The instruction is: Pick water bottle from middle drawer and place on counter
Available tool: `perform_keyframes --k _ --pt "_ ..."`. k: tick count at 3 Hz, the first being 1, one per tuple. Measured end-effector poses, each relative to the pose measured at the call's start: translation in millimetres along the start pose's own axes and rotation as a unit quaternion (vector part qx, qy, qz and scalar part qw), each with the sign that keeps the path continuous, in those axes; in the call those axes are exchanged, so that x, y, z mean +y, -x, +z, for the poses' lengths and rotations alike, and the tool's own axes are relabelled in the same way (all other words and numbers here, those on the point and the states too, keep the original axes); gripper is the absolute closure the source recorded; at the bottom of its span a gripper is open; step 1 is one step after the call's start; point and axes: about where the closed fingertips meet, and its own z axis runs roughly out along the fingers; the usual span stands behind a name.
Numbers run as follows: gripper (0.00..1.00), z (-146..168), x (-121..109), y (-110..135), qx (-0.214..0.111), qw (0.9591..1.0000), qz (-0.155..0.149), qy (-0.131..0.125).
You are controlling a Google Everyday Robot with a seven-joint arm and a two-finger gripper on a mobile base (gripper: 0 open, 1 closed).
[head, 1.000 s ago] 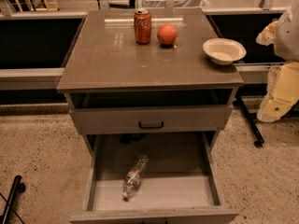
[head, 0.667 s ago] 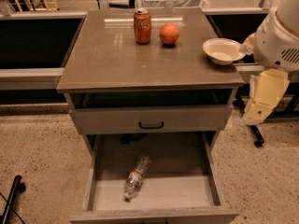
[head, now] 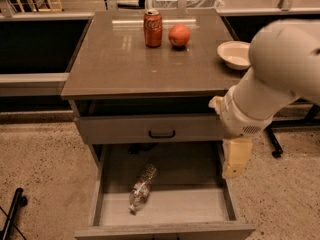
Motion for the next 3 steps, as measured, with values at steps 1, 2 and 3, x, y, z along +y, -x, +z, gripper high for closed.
perform_keyframes --k 1,2,3 --pt "0.00 49.5 4.5 -1.2 -0.020 0.9991 -0.036 -0.012" --pt "0.00 47.7 -3.9 8.5 0.000 0.9979 -0.058 -0.028" --pt "0.00 98.3 5.2 61.3 0.022 0.9884 -0.150 -0.003"
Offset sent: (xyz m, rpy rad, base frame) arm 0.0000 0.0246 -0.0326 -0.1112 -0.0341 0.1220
